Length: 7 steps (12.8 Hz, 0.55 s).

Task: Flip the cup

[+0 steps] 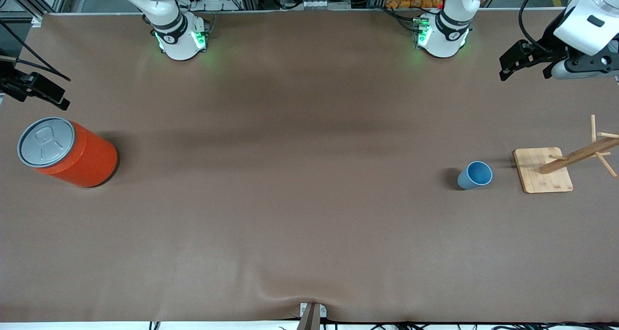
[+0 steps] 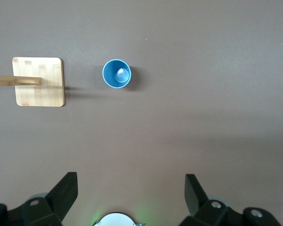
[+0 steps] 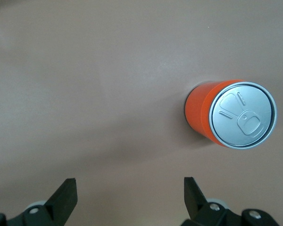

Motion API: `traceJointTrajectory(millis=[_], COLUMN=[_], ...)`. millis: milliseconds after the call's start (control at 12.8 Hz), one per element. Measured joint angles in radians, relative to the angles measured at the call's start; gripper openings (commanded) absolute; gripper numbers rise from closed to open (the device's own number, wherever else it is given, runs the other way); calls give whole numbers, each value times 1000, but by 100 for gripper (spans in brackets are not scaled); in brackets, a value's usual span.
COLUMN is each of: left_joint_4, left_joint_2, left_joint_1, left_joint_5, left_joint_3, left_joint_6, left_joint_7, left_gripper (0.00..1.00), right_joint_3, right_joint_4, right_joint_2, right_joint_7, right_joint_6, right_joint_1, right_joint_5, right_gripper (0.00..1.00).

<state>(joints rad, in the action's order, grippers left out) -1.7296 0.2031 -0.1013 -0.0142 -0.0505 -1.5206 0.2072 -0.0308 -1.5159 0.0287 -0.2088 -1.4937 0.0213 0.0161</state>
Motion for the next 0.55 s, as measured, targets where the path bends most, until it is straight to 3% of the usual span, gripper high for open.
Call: traceJointTrajectory(millis=[546], left_joint_4=[19], left_joint_2=[14], left_joint_1=[13], left_joint_5=[68], left_joint_3=[-1], left_joint_6=[29], left_joint_7=[-1], left_gripper=[100], right_joint_3=[0], right_joint_4=[0], right_joint_2=[0], right_joint_7=[0], right_joint_6=[0], right_joint_1=[0], right_joint_5=[0], right_gripper=[100])
